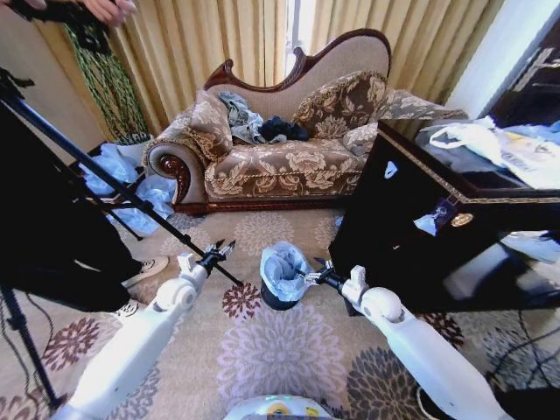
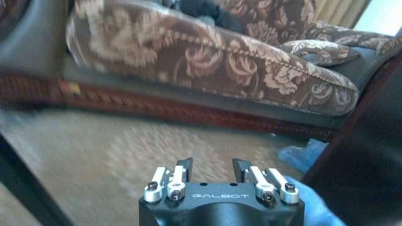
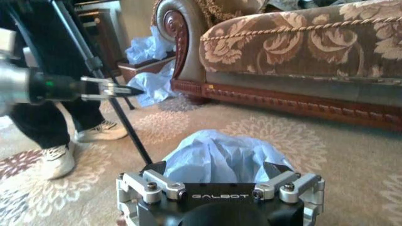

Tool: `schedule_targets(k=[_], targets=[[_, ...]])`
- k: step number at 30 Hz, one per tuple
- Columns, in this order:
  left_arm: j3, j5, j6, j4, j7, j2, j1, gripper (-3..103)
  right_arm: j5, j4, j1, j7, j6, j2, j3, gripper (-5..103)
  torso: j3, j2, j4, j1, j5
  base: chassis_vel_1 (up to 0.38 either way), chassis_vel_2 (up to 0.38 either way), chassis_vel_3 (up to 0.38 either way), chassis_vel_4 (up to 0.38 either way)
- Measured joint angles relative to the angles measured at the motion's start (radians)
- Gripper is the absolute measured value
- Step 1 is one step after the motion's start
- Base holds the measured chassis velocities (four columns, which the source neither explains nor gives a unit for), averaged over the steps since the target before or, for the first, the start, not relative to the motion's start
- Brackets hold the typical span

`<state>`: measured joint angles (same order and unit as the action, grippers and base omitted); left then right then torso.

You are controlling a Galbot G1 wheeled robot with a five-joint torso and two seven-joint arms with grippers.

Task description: Place a garbage bag over the trash bin.

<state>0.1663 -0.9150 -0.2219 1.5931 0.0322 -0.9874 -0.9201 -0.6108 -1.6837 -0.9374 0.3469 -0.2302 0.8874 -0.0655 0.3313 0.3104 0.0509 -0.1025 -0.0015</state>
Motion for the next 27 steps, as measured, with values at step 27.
schedule_targets(k=[27], targets=[[-0.133, -0.04, -0.123, -0.278, 0.016, -0.192, 0.123, 60, -0.023, -0.023, -0.024, 0.004, 0.003, -0.033, -0.015, 100, 0.0, 0.0, -0.0001, 0.0, -0.0001, 0.0, 0.0, 0.0, 0.0]])
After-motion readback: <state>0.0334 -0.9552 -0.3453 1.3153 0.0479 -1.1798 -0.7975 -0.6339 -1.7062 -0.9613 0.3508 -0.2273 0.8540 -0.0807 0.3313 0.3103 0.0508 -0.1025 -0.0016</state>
